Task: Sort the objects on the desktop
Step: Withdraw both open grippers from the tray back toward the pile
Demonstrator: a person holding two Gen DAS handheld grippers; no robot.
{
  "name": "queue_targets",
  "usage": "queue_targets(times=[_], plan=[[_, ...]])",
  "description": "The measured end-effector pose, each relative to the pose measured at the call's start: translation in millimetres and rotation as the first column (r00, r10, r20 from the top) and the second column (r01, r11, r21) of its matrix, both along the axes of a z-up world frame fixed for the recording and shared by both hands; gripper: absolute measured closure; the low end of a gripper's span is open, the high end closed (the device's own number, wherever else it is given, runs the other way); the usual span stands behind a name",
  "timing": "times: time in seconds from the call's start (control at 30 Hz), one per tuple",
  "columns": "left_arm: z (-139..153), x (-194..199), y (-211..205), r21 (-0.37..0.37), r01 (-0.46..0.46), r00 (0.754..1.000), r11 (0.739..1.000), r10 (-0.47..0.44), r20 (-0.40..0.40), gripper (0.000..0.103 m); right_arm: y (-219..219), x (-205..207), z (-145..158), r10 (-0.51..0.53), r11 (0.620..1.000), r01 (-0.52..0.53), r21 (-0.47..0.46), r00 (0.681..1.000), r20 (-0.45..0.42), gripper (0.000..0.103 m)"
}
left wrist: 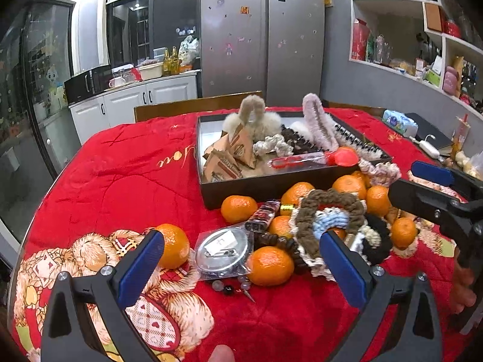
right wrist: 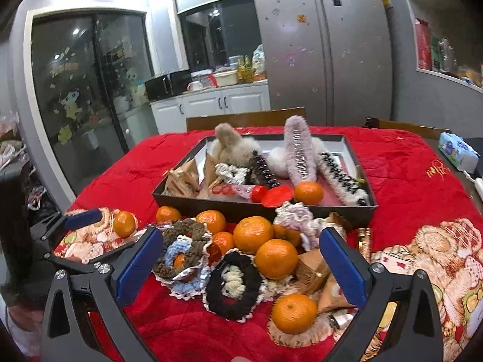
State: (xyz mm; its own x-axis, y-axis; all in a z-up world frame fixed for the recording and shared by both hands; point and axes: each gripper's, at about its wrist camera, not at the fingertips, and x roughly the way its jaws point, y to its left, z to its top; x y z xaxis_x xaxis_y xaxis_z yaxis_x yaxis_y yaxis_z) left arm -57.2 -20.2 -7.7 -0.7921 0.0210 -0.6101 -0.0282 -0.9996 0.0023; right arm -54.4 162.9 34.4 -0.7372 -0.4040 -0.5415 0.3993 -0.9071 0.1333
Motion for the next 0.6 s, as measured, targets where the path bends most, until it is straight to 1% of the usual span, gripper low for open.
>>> queue_targets(times=[0.2, 0.33, 0.53, 0.6], plan=[[-6.2, -10.8, -5.3, -0.015, -0.008, 1.0, 1.0, 0.008, 0.018, 0.0, -16.1, -10.3, -8.5, 0.034, 0.999, -0.035, 0.031, 0.999, 0.02, 0.0], [-9.9, -16.6, -10.0, -0.036, -0.023, 0.999, 0.999, 0.024, 0.029, 0.0, -20.0, -18.6, -12.7, 0.041, 0.999, -0.041, 0.014, 0.998, 0.042, 0.0], [-15.3, -20.2, -14.9, -0.03, -0.038, 0.998, 0.999, 0.039, 0.044, 0.0, -25.0, -25.8, -24.1, 0.055, 0.998, -0.054, -0.018, 0.995, 0.077, 0.0], [-16.3, -20.8, -16.3, -0.019, -0.035, 0.998, 0.999, 0.036, 0.047, 0.0, -25.9, -23.0, -27.8, 0.047, 0.999, -0.046, -0.015, 0.997, 0.057, 0.0]])
